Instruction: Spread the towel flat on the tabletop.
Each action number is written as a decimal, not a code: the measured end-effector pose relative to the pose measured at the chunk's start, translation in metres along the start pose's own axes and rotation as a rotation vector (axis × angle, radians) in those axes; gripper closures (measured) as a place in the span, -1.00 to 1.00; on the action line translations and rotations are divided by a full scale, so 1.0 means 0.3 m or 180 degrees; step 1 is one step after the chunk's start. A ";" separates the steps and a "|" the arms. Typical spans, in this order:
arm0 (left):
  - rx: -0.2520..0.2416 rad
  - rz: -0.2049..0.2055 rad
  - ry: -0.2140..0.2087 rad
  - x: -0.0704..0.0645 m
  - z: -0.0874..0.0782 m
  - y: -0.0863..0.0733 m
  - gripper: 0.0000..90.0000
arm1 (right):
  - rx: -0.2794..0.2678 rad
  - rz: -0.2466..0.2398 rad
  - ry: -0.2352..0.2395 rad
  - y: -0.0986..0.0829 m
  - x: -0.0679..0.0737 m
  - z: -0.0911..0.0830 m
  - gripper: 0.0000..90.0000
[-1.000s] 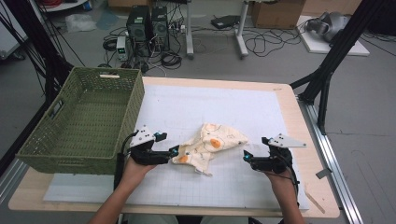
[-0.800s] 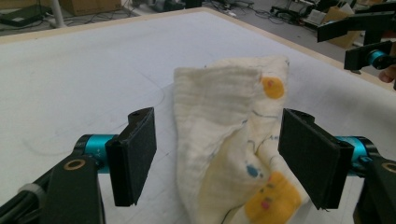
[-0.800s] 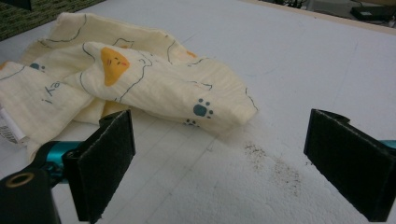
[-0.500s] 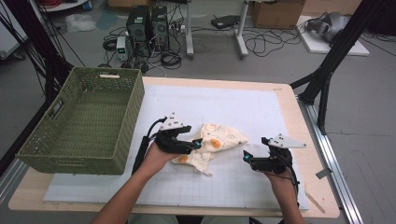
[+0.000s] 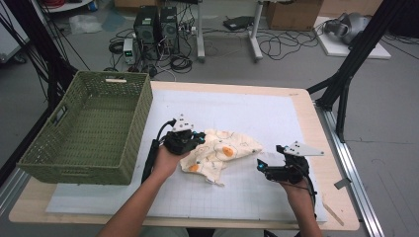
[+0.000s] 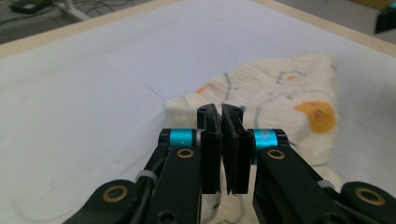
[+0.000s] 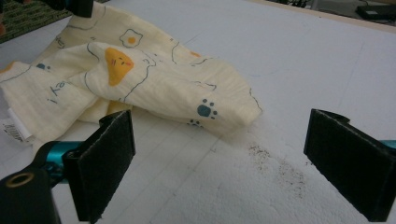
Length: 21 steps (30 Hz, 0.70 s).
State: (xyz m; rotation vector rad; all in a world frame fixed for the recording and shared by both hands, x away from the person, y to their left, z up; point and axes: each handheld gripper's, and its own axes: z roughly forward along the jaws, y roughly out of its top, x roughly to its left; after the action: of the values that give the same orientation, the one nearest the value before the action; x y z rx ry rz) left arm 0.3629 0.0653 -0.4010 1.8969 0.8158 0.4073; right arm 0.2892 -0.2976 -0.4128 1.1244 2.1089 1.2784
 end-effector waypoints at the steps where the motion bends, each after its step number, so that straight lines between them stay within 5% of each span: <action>1: -0.0030 -0.0028 0.0054 0.010 -0.005 0.000 0.91 | 0.0001 0.0002 0.0001 0.000 0.000 0.000 -0.82; 4: -0.0059 -0.0055 0.0179 0.028 -0.019 0.000 0.91 | -0.0002 0.0010 -0.0005 0.000 0.000 0.000 -0.82; 8: -0.0188 -0.0109 0.0568 0.071 -0.056 0.005 0.92 | 0.0010 -0.0003 -0.0020 0.000 -0.002 0.002 -0.82; 10: -0.0217 -0.0133 0.0632 0.081 -0.063 0.006 0.92 | 0.0023 0.0005 -0.0035 -0.001 -0.002 0.002 -0.82; 11: -0.0279 -0.0168 0.0795 0.105 -0.077 0.008 0.92 | 0.0027 0.0004 -0.0042 -0.001 -0.004 0.002 -0.82; 17: -0.0248 -0.0204 0.1201 0.155 -0.106 -0.002 0.92 | 0.0055 0.0034 -0.0056 -0.003 -0.008 0.005 -0.82; 21: -0.0285 -0.0180 0.1317 0.169 -0.121 -0.002 0.92 | 0.0062 0.0043 -0.0075 -0.004 -0.010 0.006 -0.82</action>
State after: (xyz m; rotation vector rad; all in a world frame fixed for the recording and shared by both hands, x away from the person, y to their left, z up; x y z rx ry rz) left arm 0.3773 0.1247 -0.3888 1.7248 1.0984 0.8045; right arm 0.2917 -0.2992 -0.4147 1.1582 2.1043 1.2470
